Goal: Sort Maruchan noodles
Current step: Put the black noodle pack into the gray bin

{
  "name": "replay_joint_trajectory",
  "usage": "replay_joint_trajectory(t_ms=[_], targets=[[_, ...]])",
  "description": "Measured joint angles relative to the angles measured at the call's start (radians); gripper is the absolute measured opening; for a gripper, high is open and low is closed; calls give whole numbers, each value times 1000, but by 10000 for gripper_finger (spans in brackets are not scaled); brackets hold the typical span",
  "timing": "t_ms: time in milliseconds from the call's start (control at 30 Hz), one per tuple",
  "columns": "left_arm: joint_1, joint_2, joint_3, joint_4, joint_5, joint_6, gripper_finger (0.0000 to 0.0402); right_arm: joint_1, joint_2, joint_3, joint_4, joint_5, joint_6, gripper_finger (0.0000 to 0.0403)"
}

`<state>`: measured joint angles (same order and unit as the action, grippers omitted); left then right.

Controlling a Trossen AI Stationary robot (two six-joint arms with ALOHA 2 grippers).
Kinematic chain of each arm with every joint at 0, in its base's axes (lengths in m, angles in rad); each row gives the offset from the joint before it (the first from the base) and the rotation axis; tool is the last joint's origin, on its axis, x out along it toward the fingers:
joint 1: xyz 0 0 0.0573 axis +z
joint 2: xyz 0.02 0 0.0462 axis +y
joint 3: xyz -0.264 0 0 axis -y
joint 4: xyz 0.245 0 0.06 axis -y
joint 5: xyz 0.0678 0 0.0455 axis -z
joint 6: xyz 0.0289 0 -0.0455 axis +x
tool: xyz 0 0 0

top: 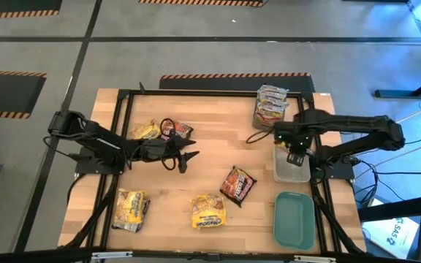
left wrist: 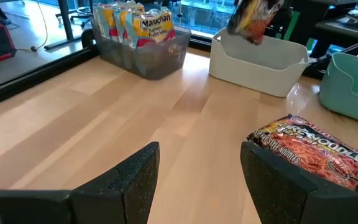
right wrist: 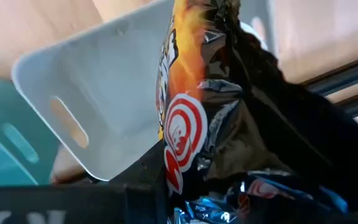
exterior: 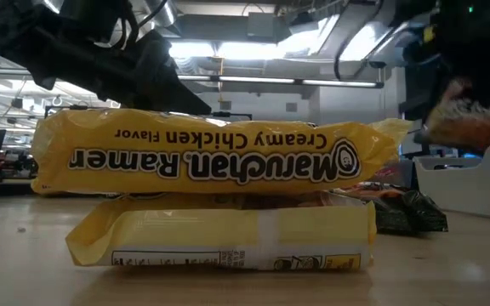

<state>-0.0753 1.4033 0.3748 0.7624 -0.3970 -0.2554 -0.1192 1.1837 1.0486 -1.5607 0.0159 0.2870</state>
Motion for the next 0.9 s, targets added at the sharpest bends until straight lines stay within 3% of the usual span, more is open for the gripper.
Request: replay_joint_trajectory(t_ms=[600,900], targets=[[0,0,0,2,25,-4,220,-1,342,-30,21,87,-227,122],[-5,0,0,2,24,-2,220,-1,406,-30,117,175,-270,147]])
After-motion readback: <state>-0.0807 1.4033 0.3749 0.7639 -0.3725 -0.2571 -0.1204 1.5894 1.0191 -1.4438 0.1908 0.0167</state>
